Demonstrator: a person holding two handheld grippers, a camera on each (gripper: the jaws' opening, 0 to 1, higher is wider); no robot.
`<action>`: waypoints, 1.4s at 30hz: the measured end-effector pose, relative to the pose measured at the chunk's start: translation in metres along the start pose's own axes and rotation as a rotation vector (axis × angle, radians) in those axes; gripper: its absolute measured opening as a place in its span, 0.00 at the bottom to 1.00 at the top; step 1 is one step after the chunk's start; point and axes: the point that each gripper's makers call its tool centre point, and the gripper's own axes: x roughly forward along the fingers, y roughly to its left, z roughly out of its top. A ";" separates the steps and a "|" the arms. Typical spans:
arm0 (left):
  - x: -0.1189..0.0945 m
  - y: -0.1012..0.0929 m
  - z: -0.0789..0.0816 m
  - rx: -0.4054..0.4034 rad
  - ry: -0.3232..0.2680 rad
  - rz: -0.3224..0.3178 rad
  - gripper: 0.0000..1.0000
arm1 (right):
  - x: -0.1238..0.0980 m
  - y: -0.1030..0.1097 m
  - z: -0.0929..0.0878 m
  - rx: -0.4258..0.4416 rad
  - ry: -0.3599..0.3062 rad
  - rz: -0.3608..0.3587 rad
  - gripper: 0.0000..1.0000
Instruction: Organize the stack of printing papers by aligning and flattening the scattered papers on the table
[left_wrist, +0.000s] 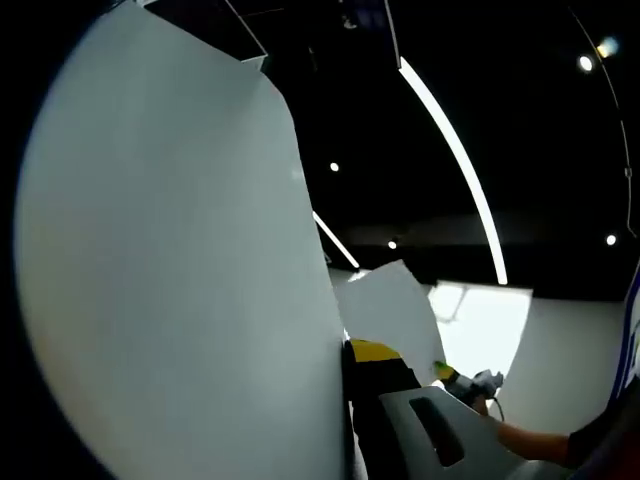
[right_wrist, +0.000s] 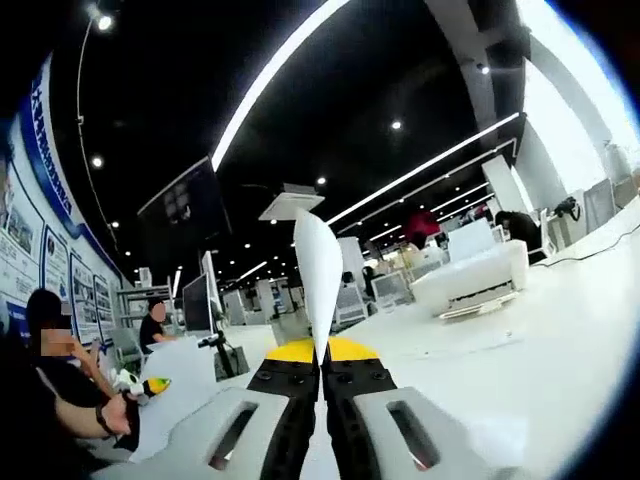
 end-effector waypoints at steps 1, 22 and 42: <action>0.000 0.000 0.000 0.000 0.000 0.000 0.07 | 0.001 0.005 0.003 -0.003 -0.003 0.011 0.00; 0.000 0.001 0.002 -0.003 -0.003 -0.002 0.07 | 0.029 0.131 0.029 -0.021 -0.006 0.287 0.00; 0.001 0.003 0.002 -0.008 -0.002 -0.006 0.07 | 0.042 0.167 0.001 0.057 0.054 0.379 0.00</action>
